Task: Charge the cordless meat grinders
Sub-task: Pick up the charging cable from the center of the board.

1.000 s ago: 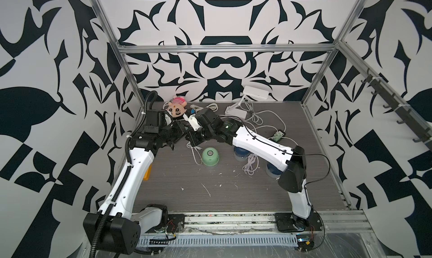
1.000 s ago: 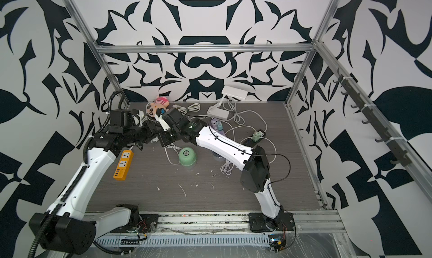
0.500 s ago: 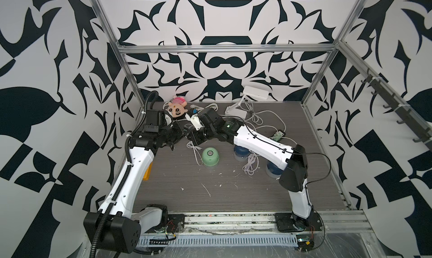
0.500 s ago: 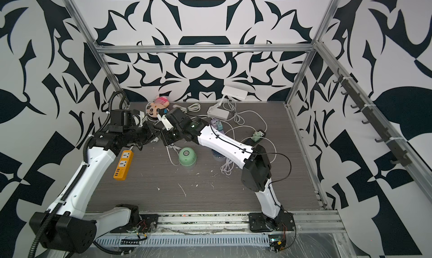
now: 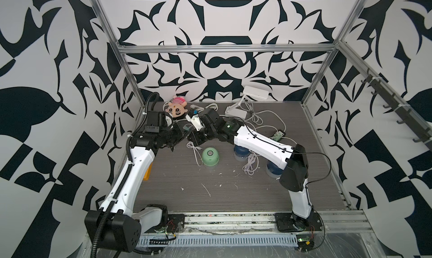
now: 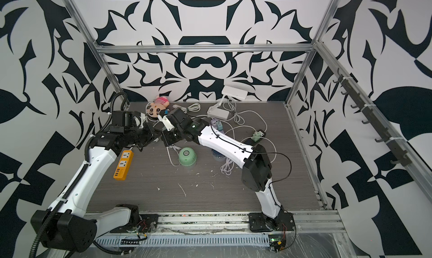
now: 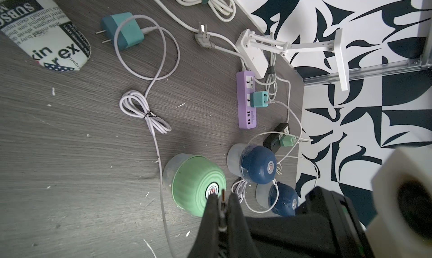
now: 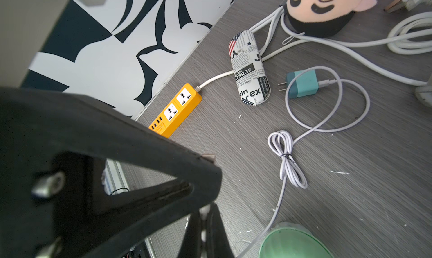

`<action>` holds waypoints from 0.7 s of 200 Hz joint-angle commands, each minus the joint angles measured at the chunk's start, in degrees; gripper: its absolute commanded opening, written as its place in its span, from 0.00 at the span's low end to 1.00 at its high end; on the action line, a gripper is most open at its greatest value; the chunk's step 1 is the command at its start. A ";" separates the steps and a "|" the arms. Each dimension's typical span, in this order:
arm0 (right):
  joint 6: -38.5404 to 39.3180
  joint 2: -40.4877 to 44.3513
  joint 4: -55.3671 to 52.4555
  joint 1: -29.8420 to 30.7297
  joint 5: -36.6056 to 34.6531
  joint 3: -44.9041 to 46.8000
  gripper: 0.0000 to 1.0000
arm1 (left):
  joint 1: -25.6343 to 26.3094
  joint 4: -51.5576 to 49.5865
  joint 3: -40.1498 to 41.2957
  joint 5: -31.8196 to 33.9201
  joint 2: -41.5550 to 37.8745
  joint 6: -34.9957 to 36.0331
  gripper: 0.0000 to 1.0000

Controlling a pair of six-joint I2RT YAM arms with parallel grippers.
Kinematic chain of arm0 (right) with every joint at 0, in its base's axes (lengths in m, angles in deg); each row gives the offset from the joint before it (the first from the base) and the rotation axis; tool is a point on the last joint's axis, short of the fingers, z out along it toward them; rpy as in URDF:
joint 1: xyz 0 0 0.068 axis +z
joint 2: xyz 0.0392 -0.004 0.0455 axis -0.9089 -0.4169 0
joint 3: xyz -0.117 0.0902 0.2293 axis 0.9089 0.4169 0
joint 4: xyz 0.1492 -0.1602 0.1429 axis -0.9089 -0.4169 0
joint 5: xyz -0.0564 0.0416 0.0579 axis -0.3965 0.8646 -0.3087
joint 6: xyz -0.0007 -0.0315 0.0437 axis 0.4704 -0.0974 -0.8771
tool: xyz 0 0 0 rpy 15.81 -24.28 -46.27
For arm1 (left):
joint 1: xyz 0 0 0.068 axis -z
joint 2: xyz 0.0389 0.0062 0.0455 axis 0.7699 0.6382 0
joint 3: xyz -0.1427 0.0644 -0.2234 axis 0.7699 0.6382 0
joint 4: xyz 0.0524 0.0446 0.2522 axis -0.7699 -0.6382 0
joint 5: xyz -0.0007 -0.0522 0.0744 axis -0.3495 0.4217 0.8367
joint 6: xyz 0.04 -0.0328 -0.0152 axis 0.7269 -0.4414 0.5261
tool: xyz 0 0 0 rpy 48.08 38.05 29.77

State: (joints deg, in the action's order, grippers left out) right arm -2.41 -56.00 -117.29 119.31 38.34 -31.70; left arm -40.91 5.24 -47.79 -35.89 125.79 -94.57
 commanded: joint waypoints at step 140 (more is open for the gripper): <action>-1.79 5.47 3.21 0.04 -2.87 0.45 0.28 | 0.32 -0.59 1.74 -0.66 -3.17 -0.42 0.00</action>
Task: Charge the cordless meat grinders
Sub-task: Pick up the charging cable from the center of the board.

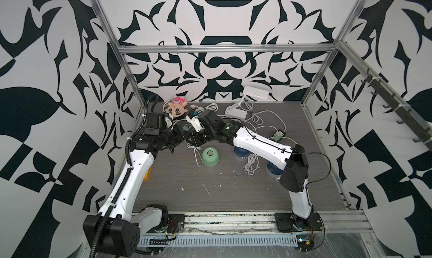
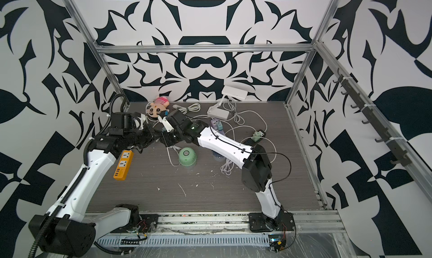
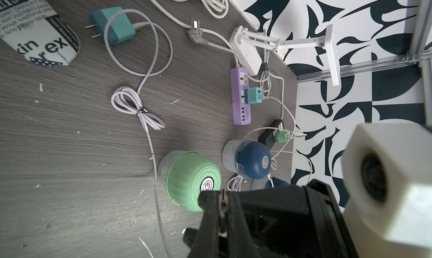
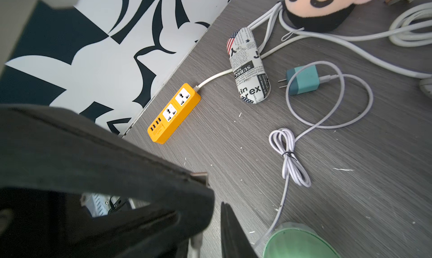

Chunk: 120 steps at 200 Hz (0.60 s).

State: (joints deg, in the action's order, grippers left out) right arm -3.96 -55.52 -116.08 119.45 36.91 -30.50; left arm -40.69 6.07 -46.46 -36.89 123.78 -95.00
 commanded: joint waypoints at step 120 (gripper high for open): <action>0.32 3.07 0.47 -0.21 0.25 -3.32 0.25 | 0.11 -1.67 -0.09 -0.51 -0.70 0.08 0.00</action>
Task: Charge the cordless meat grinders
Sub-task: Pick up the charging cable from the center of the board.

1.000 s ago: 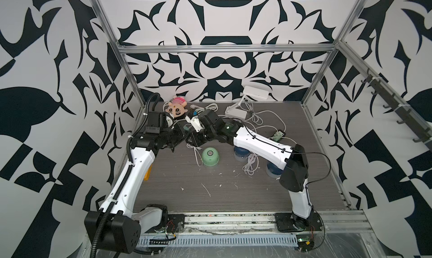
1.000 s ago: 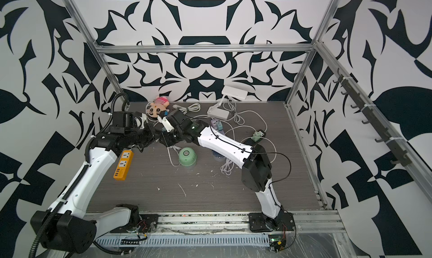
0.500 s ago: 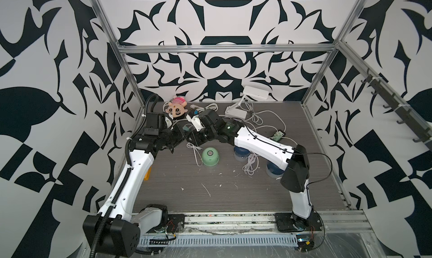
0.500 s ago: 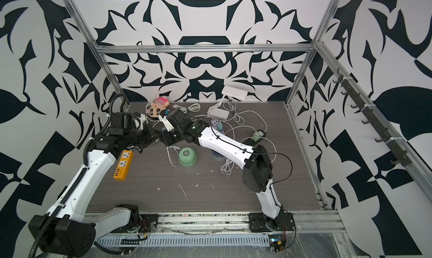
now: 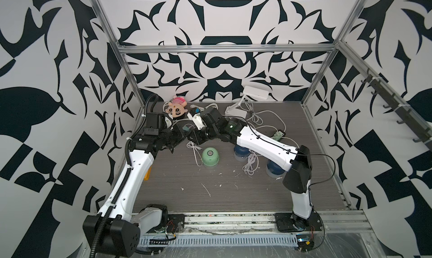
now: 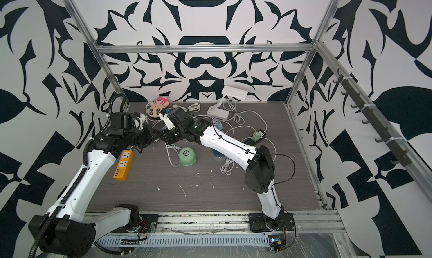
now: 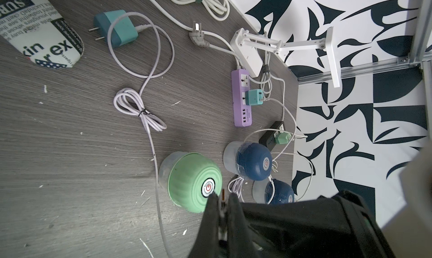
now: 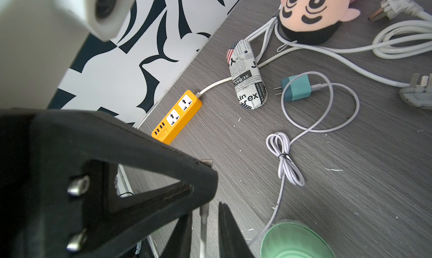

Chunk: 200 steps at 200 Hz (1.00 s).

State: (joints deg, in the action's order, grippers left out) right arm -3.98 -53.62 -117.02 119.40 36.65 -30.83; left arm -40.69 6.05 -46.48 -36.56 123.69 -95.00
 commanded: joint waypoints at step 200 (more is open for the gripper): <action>0.96 -2.00 -0.86 -0.02 2.76 -6.20 0.19 | 0.11 -2.59 -0.28 -1.50 -0.60 0.10 0.00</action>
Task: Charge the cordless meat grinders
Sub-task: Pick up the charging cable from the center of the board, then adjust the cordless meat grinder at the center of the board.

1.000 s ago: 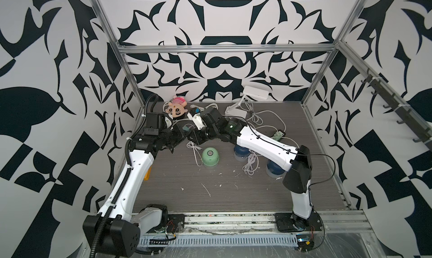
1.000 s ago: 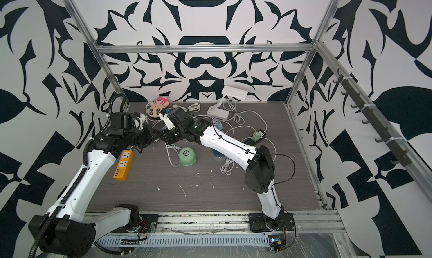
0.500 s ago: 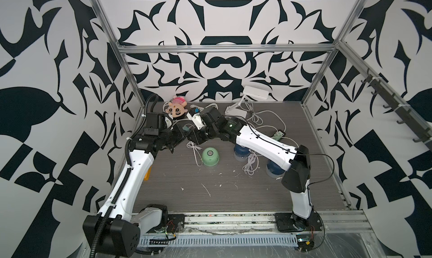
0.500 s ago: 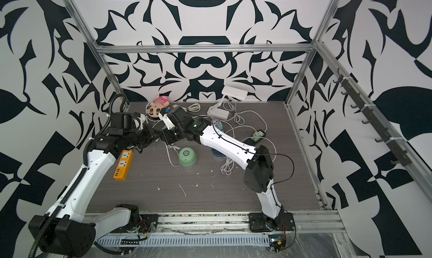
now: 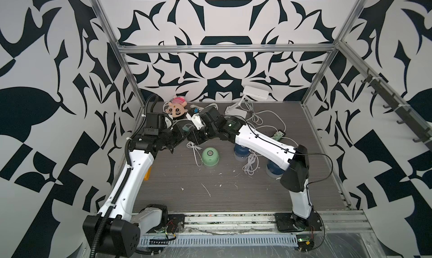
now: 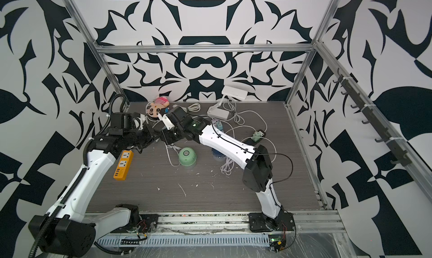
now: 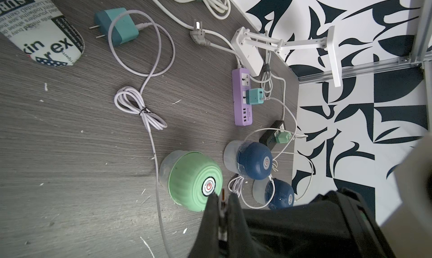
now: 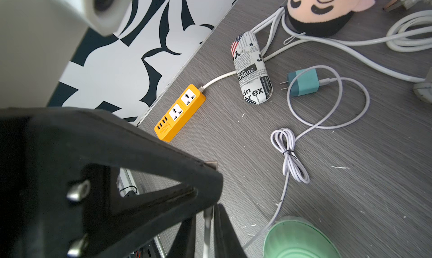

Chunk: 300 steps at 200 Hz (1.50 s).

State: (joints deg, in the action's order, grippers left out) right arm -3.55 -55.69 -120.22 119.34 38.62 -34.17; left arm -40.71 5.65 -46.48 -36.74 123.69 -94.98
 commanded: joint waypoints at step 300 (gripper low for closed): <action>21.68 17.19 17.09 -13.63 -46.04 21.53 0.00 | -2.30 6.07 8.51 -0.76 -6.79 6.39 0.99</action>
State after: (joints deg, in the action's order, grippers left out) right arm 14.99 -47.41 -105.72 105.11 -7.94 -23.33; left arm -43.58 7.09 -40.84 -34.49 114.07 -89.89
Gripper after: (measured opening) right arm 0.061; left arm 0.991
